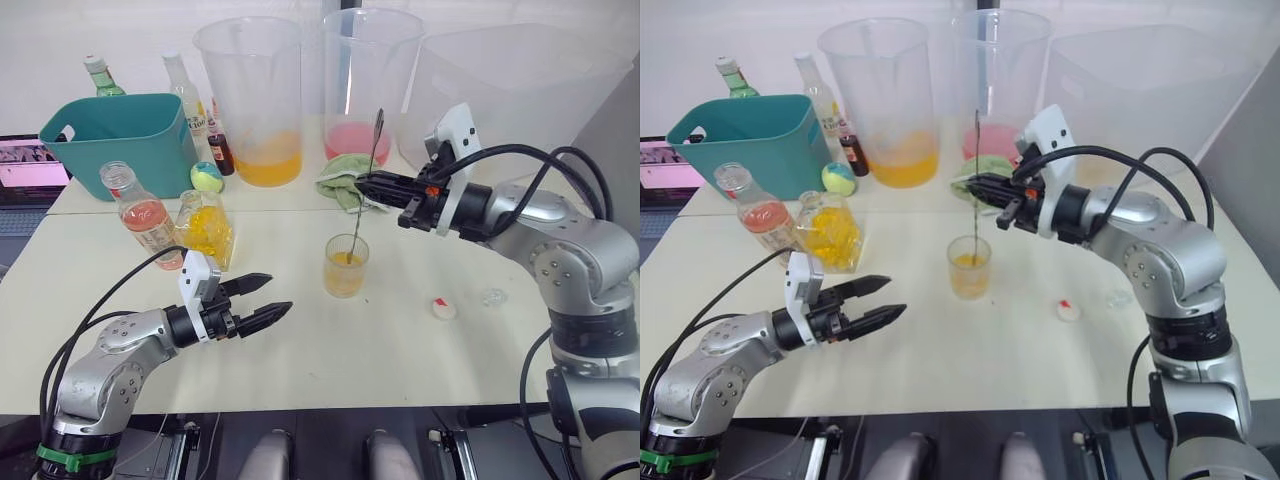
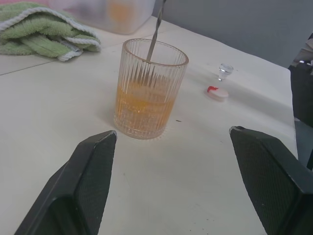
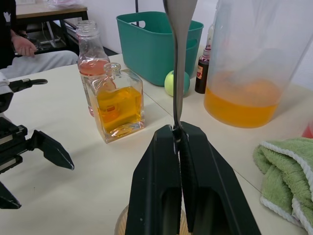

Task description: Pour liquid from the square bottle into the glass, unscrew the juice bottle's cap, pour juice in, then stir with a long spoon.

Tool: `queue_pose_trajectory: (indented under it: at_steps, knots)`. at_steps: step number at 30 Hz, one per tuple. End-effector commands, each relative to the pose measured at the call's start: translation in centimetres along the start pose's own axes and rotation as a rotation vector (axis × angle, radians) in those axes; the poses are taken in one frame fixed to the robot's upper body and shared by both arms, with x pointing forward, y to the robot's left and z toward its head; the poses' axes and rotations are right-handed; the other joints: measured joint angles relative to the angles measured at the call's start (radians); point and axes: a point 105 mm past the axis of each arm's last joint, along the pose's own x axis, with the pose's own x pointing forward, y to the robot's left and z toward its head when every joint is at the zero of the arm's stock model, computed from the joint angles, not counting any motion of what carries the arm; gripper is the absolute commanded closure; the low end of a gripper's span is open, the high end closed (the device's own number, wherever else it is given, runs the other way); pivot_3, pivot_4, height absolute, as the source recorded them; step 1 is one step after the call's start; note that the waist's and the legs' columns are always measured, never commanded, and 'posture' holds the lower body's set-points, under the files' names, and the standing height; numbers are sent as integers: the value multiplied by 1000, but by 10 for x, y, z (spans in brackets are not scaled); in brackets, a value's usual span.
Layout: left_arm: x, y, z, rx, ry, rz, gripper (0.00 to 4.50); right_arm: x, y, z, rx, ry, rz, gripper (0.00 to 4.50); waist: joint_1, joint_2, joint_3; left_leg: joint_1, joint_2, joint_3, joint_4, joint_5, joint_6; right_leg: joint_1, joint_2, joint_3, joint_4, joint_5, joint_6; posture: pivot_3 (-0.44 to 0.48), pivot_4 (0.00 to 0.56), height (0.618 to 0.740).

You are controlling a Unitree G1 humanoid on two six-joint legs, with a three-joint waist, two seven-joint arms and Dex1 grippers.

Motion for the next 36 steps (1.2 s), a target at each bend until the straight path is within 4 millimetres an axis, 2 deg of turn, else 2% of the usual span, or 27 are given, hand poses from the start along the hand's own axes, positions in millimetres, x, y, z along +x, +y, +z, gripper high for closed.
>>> queue_pose_trajectory:
  at_steps: [1, 4, 11, 19, 25, 28, 36]
  knots:
    - [0, -4, 5, 23, -20, -5, 598, -4, 10, 19, -44, -47, 34, 4500, 0, 0, 0, 0, 0, 0, 0, 0, 0, 0, 0, 0, 0, 0, 0, 0, 150, 738]
    - [0, -5, 4, 21, -21, 2, 598, 2, 11, 19, -28, -64, 33, 4500, -3, 0, 0, 0, 0, 0, 0, 0, 0, 0, 0, 0, 0, 0, 0, 0, 150, 738]
    - [-1, -5, 4, 21, -23, 13, 598, 11, 1, 21, 0, -140, -13, 4500, 0, 0, 0, 0, 0, 0, 0, 0, 0, 0, 0, 0, 1, 0, 0, 0, 150, 738]
    - [2, -6, 6, 22, -26, 9, 598, 8, -13, 21, -18, -158, -60, 4500, -1, 0, 0, 0, 0, 0, 0, 1, -1, 0, 0, 0, 1, 0, 0, 0, 150, 738]
    - [3, -8, 7, 18, -25, -3, 598, -2, -7, 11, -26, -76, 8, 4500, 0, 0, 0, 0, 0, 0, 0, 1, -1, 0, 0, 0, 1, 0, 0, 0, 150, 738]
    - [2, -8, 7, 17, -26, -1, 598, -4, 5, 7, -28, -46, 73, 4500, -1, 0, 0, 0, 0, 0, 0, 1, -1, 0, 0, 0, 1, 0, 0, 0, 150, 738]
    - [0, -8, 5, 12, -21, -3, 598, 0, 18, 14, 6, -83, 125, 4500, -2, 0, 0, 0, 0, 0, 0, 1, -1, 0, 0, 0, 1, 0, -1, 0, 150, 738]
